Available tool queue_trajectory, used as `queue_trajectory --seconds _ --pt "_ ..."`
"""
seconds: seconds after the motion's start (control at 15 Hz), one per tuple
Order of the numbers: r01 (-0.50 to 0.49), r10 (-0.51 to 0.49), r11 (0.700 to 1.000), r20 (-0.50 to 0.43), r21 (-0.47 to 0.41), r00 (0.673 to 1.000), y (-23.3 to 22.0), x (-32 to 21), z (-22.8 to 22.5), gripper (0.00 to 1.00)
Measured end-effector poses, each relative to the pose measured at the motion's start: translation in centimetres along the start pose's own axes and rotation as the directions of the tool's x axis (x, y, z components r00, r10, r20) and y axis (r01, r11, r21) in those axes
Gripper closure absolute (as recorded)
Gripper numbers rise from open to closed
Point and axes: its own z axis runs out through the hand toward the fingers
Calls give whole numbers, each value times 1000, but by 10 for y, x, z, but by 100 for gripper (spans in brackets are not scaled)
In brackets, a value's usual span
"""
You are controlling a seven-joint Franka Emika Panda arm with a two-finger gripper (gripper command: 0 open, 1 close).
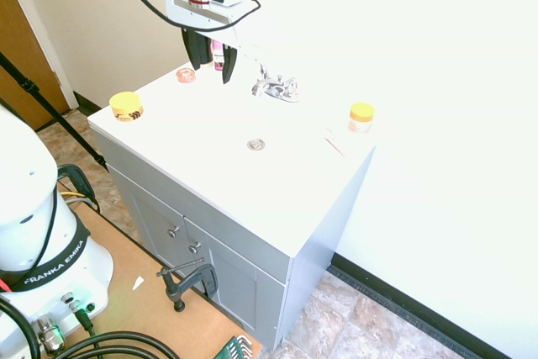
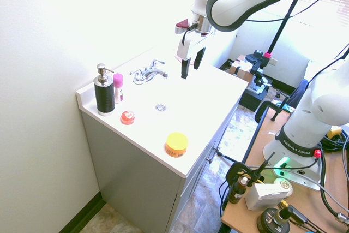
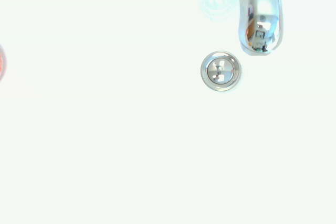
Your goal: Turn off the cold water
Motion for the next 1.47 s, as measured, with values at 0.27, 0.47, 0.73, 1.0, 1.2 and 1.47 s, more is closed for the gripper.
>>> queue_trajectory --seconds 0.27,0.47,0.73,1.0,1.2,1.47 --pt "-58 60 998 -48 36 997 -4 15 0 0" --pt "-128 135 989 -107 71 985 -15 58 5 0" --pt "-174 186 981 -177 84 966 -41 116 20 0" --pt "-191 197 980 -204 52 959 -56 150 47 0" --pt "-190 191 981 -203 24 960 -60 160 66 0" --pt "-207 201 978 -213 -6 956 -50 169 78 0"
